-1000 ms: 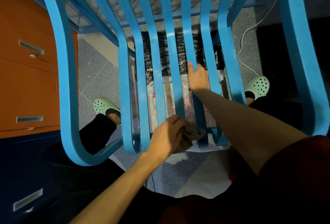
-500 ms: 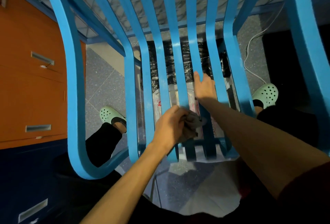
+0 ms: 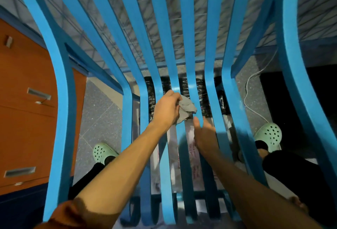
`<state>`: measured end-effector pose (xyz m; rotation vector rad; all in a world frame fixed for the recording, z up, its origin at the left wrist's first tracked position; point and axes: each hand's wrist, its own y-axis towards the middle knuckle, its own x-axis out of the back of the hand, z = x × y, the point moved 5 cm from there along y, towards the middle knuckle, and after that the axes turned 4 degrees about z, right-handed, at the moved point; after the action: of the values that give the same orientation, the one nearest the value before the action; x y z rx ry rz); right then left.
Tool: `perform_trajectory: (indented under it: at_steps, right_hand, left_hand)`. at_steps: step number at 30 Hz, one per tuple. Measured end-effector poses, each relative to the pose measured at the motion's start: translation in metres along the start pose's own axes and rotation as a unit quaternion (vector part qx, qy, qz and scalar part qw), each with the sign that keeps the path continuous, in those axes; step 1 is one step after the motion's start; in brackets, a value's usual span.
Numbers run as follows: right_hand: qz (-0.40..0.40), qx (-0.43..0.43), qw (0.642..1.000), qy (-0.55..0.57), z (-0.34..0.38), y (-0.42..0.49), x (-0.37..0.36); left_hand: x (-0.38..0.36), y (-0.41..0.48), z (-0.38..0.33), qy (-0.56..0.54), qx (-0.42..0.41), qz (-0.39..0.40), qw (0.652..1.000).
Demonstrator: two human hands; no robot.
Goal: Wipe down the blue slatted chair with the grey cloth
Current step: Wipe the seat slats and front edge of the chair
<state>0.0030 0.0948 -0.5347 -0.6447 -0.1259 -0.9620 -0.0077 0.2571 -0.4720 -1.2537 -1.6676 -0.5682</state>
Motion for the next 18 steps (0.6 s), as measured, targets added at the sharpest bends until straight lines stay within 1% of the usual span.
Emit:
perform_trajectory:
  at_steps: [1,2,3,4,9,12,14,16,18]
  right_hand:
    - [-0.039,0.001,0.999,-0.029,-0.005,0.001,0.003]
    - [-0.027,-0.022,0.999,-0.033,-0.007,0.001,0.002]
    - [-0.018,-0.014,0.997,-0.067,-0.009,0.002,0.000]
    - [-0.017,-0.010,0.997,-0.078,-0.009,0.004,-0.002]
    - [-0.002,-0.008,0.998,-0.065,-0.006,0.005,-0.002]
    - [0.004,-0.038,0.999,0.013,-0.004,0.002,0.002]
    - [0.013,-0.041,0.999,0.015,0.000,0.004,0.000]
    - [0.014,-0.051,0.998,-0.018,0.000,0.003,-0.001]
    - [0.013,-0.054,0.998,-0.028,-0.001,-0.001,0.003]
  left_hand:
    - [0.003,0.012,0.002,0.009,-0.001,0.000,1.000]
    - [0.005,0.023,0.005,0.014,0.003,-0.003,1.000]
    - [0.007,0.032,0.008,0.016,0.011,-0.007,1.000]
    - [0.009,0.040,0.011,0.016,0.020,-0.013,1.000]
    - [0.005,0.043,0.011,0.002,0.056,-0.039,0.998]
    - [-0.001,0.025,0.004,0.003,0.052,-0.015,0.999]
    - [-0.002,0.010,0.000,0.010,0.050,0.005,0.999]
    - [-0.005,-0.010,-0.006,0.015,0.045,0.023,0.999]
    - [-0.011,-0.037,-0.014,0.006,0.040,0.041,0.998]
